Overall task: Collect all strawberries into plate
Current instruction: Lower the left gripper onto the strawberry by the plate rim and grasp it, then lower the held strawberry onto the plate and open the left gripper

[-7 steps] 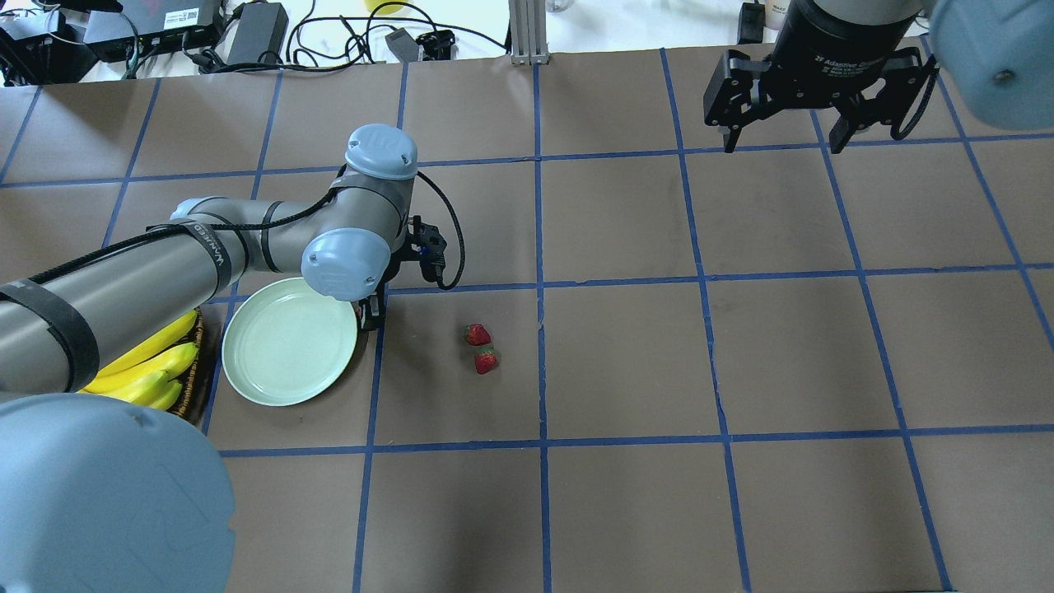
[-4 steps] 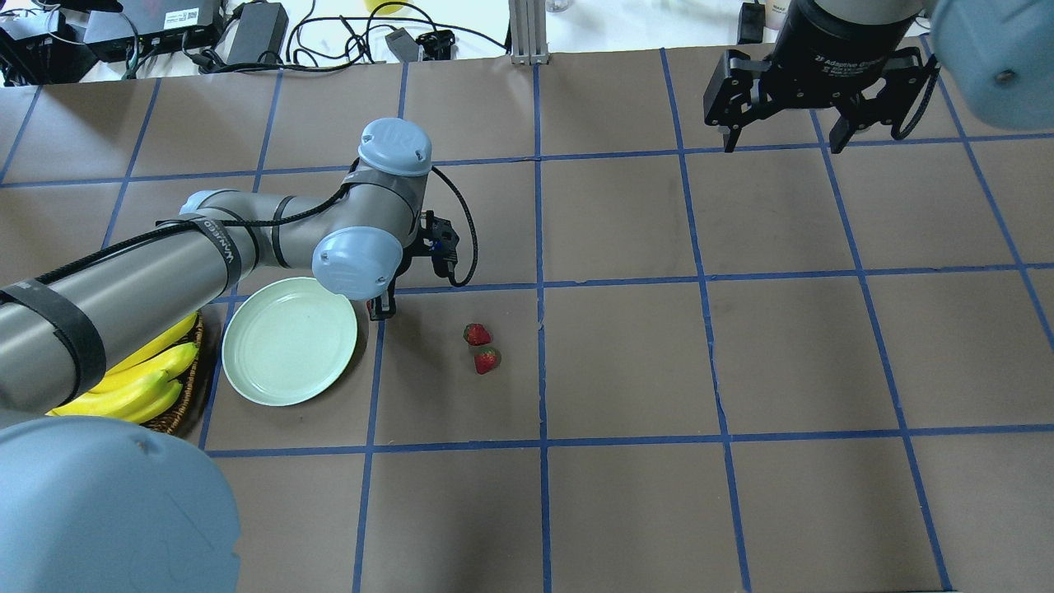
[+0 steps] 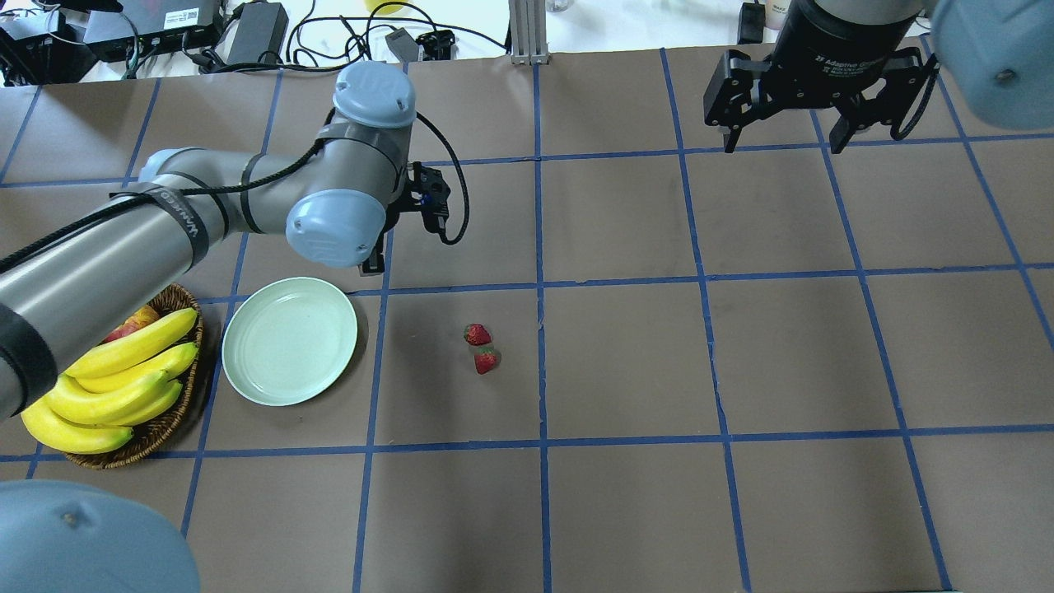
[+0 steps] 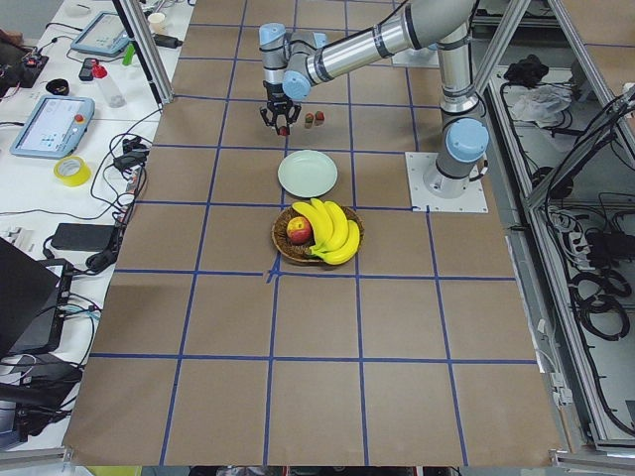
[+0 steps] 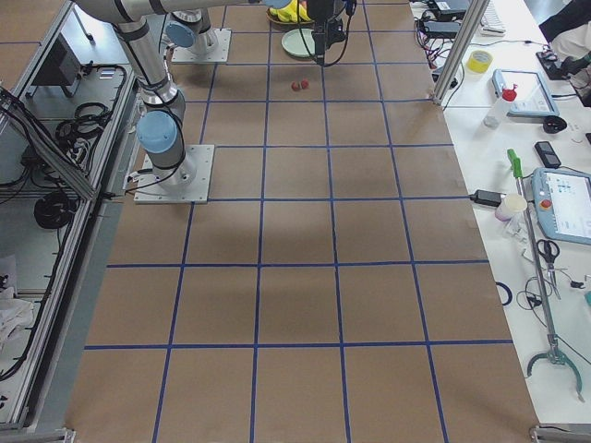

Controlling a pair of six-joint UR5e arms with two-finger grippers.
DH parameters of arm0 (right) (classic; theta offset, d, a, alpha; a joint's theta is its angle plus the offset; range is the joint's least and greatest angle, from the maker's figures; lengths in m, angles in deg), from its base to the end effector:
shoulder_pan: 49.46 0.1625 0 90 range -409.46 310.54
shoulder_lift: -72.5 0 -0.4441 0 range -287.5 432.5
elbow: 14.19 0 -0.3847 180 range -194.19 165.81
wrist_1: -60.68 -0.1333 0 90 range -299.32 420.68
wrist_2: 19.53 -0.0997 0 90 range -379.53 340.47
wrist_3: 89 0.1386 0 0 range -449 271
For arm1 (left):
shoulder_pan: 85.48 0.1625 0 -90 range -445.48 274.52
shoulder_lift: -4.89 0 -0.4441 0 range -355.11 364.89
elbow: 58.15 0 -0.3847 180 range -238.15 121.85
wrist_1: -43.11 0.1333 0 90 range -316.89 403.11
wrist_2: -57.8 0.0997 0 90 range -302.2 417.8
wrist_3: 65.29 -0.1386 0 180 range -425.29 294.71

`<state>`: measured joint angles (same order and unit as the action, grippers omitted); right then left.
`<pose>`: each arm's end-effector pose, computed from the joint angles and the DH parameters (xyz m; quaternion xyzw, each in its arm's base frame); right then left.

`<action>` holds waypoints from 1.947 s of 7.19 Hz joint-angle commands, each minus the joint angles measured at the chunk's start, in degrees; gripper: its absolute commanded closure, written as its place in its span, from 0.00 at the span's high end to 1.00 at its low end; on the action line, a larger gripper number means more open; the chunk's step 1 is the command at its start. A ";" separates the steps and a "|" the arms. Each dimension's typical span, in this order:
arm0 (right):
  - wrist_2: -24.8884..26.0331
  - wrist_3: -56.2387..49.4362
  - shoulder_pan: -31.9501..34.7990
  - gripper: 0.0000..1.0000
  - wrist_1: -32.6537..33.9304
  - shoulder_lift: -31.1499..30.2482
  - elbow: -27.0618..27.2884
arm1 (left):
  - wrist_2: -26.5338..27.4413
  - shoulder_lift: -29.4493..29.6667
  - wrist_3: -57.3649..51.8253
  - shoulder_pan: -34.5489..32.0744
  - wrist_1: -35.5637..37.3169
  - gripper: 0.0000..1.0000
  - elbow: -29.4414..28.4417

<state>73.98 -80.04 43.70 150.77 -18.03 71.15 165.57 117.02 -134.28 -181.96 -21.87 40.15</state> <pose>0.1517 -0.4834 0.5128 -0.0519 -0.9971 0.0490 0.0256 -0.1565 -0.5718 0.2382 0.6098 0.7760 0.1199 0.1077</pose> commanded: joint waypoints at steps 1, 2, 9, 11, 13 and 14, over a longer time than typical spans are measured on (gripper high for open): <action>0.00 -0.09 0.00 1.00 0.00 0.01 0.00 | -0.63 -3.48 -0.61 7.94 -3.64 0.00 0.83; 0.00 0.00 0.00 1.00 0.00 0.01 0.00 | -0.54 -4.02 0.08 10.16 -4.01 0.00 1.71; -0.09 0.00 0.00 1.00 -0.18 0.01 0.00 | -0.45 -0.95 11.94 14.75 -3.48 0.00 7.87; -0.09 -0.09 0.00 1.00 -0.26 0.01 0.00 | -0.80 -0.86 15.17 14.75 -3.22 0.65 7.70; -0.09 -0.09 0.00 1.00 -0.44 0.01 0.00 | -0.98 -1.47 17.57 14.57 -3.13 1.00 7.17; -0.09 -0.09 0.00 1.00 -0.53 -0.08 0.00 | -0.98 -2.52 18.53 13.96 -3.04 1.00 6.38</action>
<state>73.89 -80.13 43.70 150.36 -18.04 71.15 164.64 115.45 -116.92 -167.49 -25.01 47.22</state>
